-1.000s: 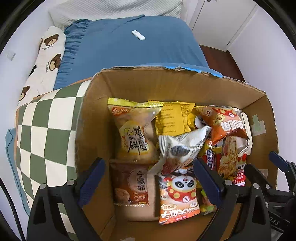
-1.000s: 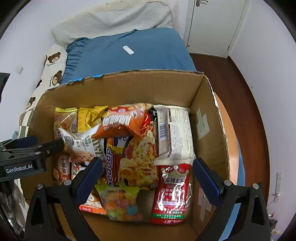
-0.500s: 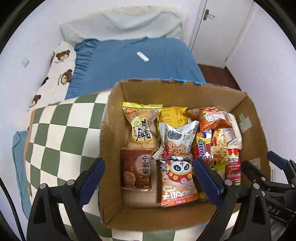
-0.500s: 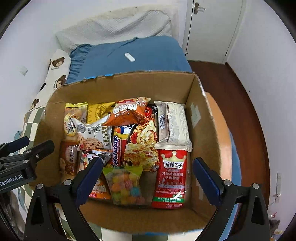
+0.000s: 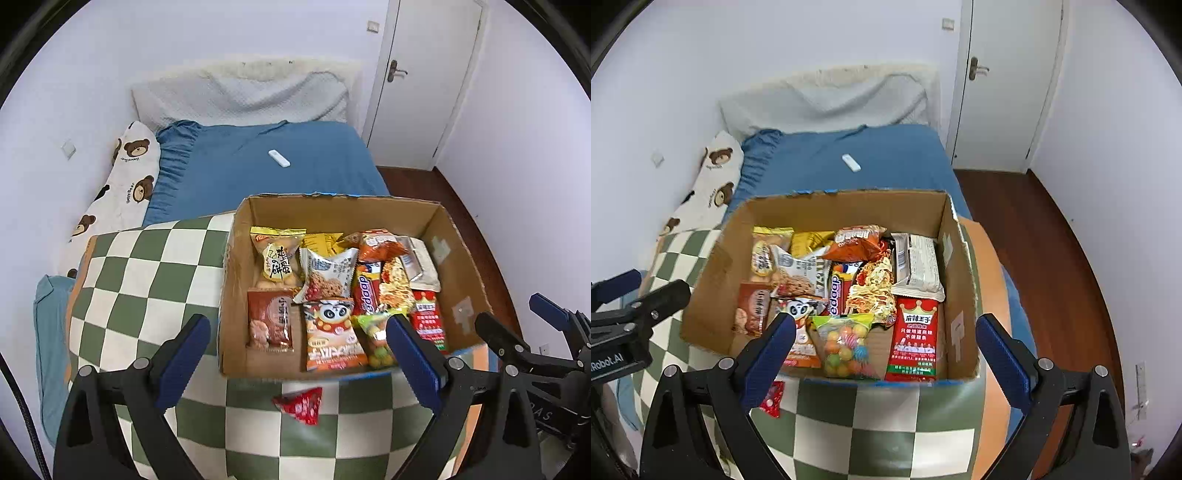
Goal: Organize snacks
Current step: 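Carry both packets into the cardboard box and release them, then grasp the small white candy packet with the left gripper while the right grasps the red triangular candy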
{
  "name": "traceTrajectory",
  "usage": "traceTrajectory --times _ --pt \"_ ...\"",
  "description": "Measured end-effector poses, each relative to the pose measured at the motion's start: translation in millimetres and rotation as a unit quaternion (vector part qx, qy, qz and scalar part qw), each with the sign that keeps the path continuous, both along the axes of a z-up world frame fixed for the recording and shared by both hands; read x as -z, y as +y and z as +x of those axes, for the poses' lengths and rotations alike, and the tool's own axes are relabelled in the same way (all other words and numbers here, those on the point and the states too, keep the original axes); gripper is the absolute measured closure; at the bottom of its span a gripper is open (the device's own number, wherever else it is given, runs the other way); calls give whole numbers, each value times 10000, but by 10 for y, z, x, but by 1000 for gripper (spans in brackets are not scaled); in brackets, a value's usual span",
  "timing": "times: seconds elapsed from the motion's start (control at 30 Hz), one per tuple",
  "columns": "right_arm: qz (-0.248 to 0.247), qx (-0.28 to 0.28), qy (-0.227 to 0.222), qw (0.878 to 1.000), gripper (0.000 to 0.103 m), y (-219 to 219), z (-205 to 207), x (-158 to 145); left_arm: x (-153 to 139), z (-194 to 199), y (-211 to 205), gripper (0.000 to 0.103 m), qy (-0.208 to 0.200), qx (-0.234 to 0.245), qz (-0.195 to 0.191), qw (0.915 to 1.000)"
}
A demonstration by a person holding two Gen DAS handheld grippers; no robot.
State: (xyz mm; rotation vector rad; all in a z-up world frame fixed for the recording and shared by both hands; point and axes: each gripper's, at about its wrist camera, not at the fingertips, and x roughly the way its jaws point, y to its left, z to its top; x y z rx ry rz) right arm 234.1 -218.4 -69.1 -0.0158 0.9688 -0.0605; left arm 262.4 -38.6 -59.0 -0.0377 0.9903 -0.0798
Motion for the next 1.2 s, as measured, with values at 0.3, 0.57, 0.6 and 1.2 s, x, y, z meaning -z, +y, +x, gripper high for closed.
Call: traceTrajectory --times 0.3,0.57,0.6,1.2 --pt "-45 33 -531 9986 3 -15 -565 -414 -337 -510 -46 6 -470 32 9 9989" --pt "136 93 -789 9967 3 -72 -911 -650 -473 -757 -68 6 -685 14 54 9976" --pt "171 73 -776 9968 3 -79 -917 -643 -462 -773 -65 6 -674 -12 65 9977" --pt "1495 -1232 1192 9738 42 677 -441 1109 1068 -1150 1070 6 1331 -1728 374 9752"
